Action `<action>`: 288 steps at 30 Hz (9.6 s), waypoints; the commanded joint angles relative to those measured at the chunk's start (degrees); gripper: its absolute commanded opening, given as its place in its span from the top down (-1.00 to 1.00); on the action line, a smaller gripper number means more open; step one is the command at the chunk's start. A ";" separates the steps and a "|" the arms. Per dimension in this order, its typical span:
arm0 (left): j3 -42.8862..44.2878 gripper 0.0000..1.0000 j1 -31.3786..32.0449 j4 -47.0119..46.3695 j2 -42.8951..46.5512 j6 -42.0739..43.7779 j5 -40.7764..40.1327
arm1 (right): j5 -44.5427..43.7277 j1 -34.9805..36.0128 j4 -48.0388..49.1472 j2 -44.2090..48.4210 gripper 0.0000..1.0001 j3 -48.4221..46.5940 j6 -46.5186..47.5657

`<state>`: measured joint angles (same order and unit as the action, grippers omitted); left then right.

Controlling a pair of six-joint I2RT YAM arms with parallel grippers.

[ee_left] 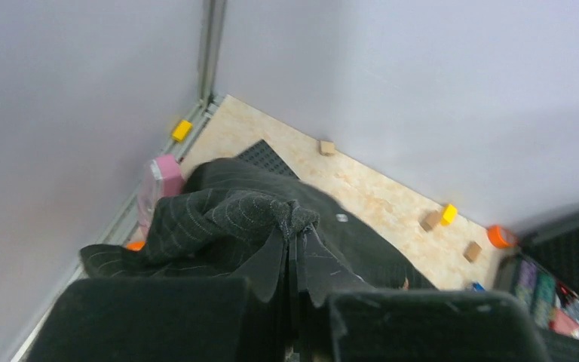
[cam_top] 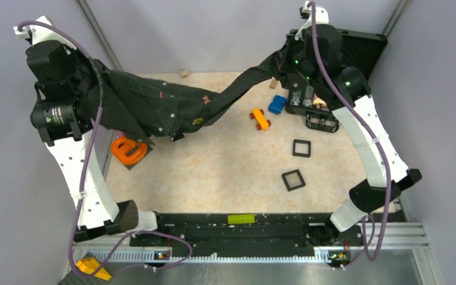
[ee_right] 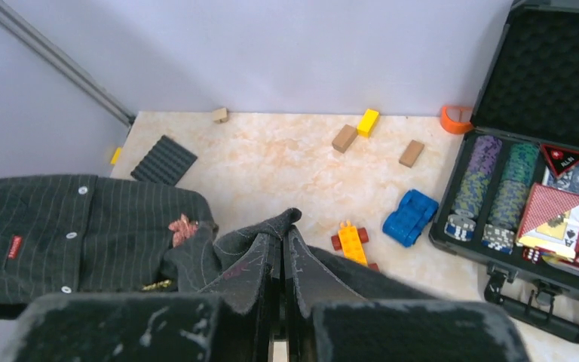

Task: Remove the brooch from the garment
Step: Flatten out the clothes at the center of the board, then remove the brooch from the clothes.

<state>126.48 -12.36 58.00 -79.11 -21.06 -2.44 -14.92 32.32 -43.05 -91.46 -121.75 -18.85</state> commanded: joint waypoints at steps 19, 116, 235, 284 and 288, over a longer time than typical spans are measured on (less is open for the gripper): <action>14.12 1.00 -1.90 -3.55 -19.94 -9.34 17.79 | 18.98 12.62 5.38 30.13 1.00 53.85 -11.01; -16.37 1.00 6.12 -18.85 -7.74 -1.98 17.24 | 4.28 21.35 16.92 24.43 1.00 58.55 -9.94; -111.83 -0.15 36.90 -64.39 44.64 -6.95 17.89 | 48.44 10.27 47.54 -6.29 1.00 59.93 -38.75; -118.34 0.10 55.93 -96.54 36.26 50.45 14.00 | 55.33 8.06 42.60 1.98 0.99 64.21 -55.13; -117.63 0.30 56.19 -96.14 34.85 51.28 16.10 | 55.52 8.42 42.56 1.60 0.99 64.23 -55.60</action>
<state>6.15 43.35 -34.65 -43.31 28.47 11.25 39.03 40.38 -1.87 -92.49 -57.36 -72.14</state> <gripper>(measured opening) 0.360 0.044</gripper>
